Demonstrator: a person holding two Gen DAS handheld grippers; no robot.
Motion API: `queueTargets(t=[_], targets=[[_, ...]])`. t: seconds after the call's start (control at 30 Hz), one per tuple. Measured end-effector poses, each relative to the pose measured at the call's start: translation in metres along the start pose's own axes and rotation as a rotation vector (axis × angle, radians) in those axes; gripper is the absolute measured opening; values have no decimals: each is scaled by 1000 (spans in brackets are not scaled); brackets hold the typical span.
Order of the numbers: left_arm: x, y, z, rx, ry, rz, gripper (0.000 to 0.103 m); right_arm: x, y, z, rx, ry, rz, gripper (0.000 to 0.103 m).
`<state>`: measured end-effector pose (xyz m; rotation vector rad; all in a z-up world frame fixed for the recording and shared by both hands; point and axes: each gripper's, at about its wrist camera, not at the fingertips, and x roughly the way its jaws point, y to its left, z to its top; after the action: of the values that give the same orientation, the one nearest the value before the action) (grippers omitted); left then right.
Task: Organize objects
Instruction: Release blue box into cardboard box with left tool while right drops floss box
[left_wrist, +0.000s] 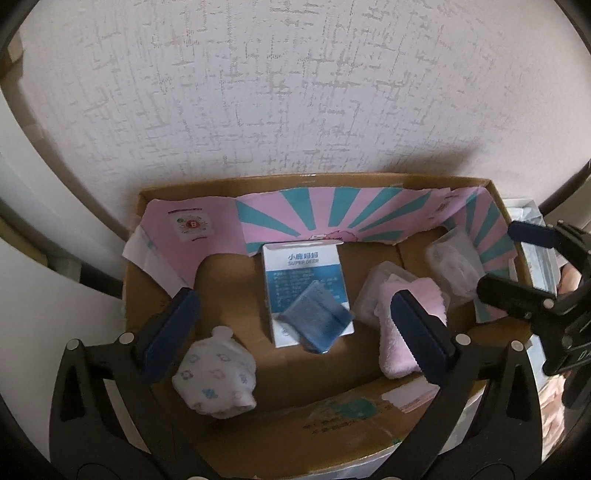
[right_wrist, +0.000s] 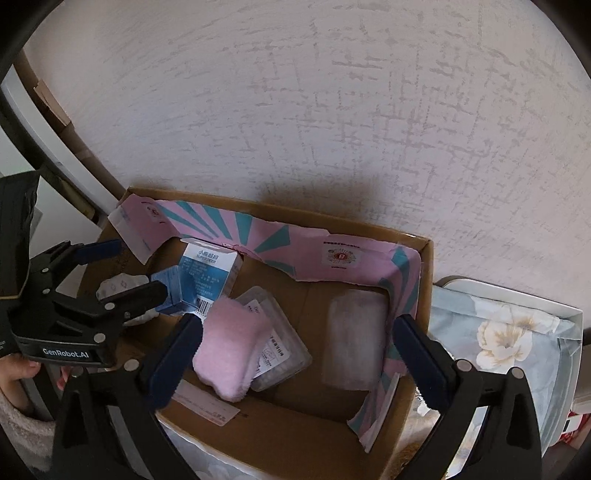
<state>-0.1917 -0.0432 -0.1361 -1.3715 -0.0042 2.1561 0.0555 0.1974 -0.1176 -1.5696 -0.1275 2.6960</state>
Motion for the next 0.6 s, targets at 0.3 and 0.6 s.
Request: queueTargets(t=[0.3, 0.6], targets=[[12, -26, -9, 11, 11, 9, 103, -2, 2, -1, -7, -3, 10, 103], [0, -32, -9, 10, -2, 10, 103, -11, 3, -2, -8, -13, 22, 102]])
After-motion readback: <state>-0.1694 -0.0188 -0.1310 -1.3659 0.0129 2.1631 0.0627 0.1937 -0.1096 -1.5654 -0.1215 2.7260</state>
